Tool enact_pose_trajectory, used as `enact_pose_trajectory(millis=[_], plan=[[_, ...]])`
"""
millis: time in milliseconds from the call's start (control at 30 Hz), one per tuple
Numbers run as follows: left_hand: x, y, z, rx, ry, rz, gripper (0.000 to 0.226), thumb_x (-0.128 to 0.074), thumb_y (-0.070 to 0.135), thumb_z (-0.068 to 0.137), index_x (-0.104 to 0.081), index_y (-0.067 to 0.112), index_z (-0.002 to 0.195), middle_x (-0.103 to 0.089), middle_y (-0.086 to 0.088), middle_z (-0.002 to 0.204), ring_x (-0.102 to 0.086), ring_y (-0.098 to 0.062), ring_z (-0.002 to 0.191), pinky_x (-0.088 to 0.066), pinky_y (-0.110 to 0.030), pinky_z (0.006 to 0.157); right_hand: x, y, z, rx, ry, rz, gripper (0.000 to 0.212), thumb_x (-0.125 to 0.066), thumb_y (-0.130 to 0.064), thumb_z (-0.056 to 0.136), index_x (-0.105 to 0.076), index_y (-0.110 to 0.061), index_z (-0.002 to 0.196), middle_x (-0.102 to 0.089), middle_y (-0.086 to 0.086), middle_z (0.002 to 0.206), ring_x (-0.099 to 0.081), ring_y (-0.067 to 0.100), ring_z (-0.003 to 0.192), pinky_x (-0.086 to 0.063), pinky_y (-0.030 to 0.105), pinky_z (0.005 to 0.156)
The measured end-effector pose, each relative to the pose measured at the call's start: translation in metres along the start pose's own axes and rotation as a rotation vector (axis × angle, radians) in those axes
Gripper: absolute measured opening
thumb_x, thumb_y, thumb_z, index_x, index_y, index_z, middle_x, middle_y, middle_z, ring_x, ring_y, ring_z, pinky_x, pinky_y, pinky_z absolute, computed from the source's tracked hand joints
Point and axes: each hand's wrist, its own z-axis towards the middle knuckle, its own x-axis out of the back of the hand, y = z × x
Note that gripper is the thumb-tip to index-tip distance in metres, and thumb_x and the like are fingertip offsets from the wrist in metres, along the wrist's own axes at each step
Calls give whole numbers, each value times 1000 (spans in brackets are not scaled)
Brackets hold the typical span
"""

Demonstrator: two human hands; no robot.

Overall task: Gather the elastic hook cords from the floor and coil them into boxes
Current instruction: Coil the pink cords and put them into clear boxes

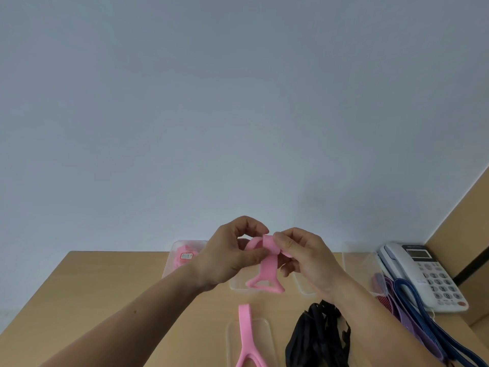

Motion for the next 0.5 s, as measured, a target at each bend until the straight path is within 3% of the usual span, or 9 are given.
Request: enact_pose_trajectory(millis=[100,200,367,500], plan=[[1,-3,1,24,21,8,33,-78,10,75,-64,13,104,-70,-2,102,-71,-32,93,-58,-43,84,0,-1,-1,4,9,-53,38,-74,-44,79,-68,-7,85,-70,11,72,-61,20,59,-48,30,52],[2,-3,1,74,24,-5,39,-81,12,72,-63,9,107,-70,-9,104,-70,-35,92,-58,-49,88,-1,-2,-2,55,41,-96,23,-69,-29,87,-67,-6,85,-68,10,67,-57,18,53,-47,28,51],[3,2,-1,188,-77,77,36,-76,26,82,-64,2,106,-74,-16,99,-70,-29,88,-58,-40,82,-3,-4,-6,111,50,-69,40,-74,-37,74,-65,-4,95,-69,5,69,-58,14,54,-47,25,52],[1,3,-4,198,-79,77,38,-73,20,78,-62,1,109,-73,-19,100,-69,-26,85,-57,-37,80,-3,-1,-8,124,50,-74,35,-81,-38,72,-67,-13,93,-69,8,76,-56,18,56,-47,28,53]])
